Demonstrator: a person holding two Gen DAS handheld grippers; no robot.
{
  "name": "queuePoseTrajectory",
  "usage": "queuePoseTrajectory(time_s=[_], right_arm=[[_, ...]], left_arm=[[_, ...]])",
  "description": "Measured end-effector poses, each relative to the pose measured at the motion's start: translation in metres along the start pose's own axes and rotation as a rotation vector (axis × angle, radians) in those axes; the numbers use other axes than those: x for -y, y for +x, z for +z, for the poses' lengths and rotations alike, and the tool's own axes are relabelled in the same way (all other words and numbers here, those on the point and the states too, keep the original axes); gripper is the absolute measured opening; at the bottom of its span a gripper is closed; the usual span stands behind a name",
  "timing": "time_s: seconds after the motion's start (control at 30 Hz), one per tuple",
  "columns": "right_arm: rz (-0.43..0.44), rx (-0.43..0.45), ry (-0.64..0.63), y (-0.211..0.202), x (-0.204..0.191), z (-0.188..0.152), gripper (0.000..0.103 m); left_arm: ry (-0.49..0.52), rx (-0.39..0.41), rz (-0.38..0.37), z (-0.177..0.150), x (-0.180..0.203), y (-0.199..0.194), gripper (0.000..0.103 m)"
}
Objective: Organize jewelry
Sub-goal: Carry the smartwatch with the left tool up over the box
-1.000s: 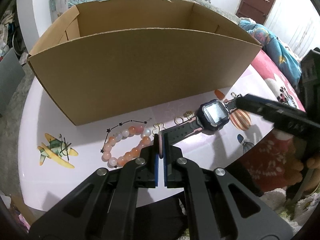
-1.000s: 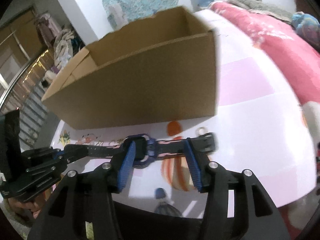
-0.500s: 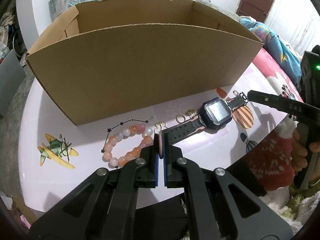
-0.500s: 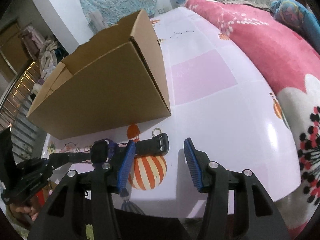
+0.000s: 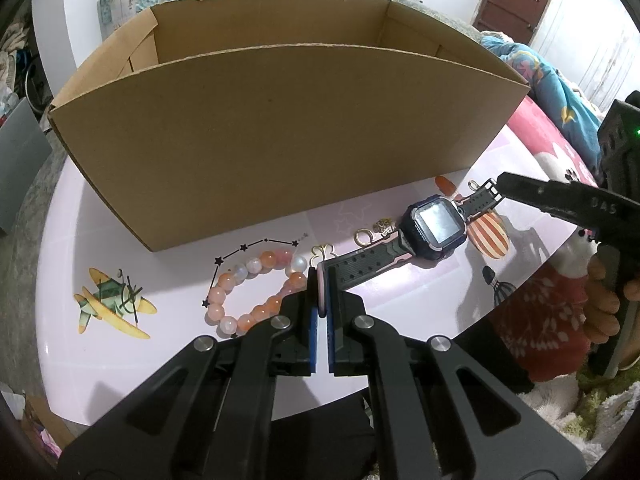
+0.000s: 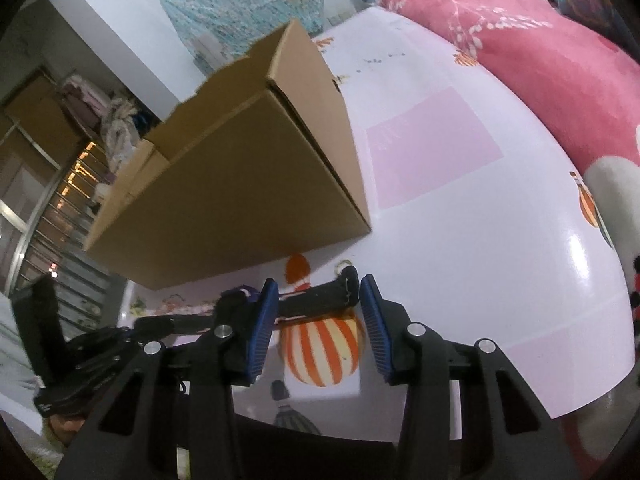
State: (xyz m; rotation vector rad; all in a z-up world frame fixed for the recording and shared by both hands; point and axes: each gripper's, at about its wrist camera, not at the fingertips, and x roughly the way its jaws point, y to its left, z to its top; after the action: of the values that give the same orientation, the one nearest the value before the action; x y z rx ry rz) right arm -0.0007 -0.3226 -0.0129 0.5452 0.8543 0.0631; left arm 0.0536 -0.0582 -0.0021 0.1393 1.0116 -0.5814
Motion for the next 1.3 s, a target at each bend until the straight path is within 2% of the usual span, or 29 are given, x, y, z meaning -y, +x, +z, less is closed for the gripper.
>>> queuePoseTrajectory(time_s=[0.13, 0.3, 0.6, 0.67, 0.8, 0.9, 1.07, 1.3], right_arm=[[0.084, 0.008, 0.055, 0.0, 0.006, 0.002, 0.042], [0.073, 0.013, 0.086, 0.004, 0.009, 0.002, 0.039], [-0.008, 0.027, 0.056, 0.013, 0.002, 0.004, 0.033], [-0.014, 0.018, 0.051, 0.017, 0.003, 0.004, 0.026], [-0.051, -0.008, 0.032, 0.025, 0.002, 0.0, 0.022], [-0.075, 0.003, 0.007, 0.025, -0.003, -0.001, 0.021], [-0.12, 0.027, -0.032, 0.023, -0.007, -0.001, 0.007], [-0.161, 0.09, -0.12, 0.006, -0.026, -0.003, 0.005]], left_arm=[[-0.003, -0.001, -0.001, 0.0, 0.0, 0.0, 0.003], [-0.002, -0.001, -0.001, 0.0, 0.0, 0.0, 0.003], [-0.006, -0.007, -0.008, 0.0, -0.003, 0.001, 0.003], [-0.006, -0.007, -0.007, 0.0, -0.003, 0.001, 0.003], [-0.008, -0.007, -0.008, 0.001, -0.004, 0.001, 0.003], [-0.006, -0.007, -0.008, 0.0, -0.004, 0.001, 0.003], [-0.005, -0.006, -0.005, 0.001, -0.004, 0.002, 0.003], [0.016, 0.049, -0.001, 0.002, 0.001, -0.01, 0.002]])
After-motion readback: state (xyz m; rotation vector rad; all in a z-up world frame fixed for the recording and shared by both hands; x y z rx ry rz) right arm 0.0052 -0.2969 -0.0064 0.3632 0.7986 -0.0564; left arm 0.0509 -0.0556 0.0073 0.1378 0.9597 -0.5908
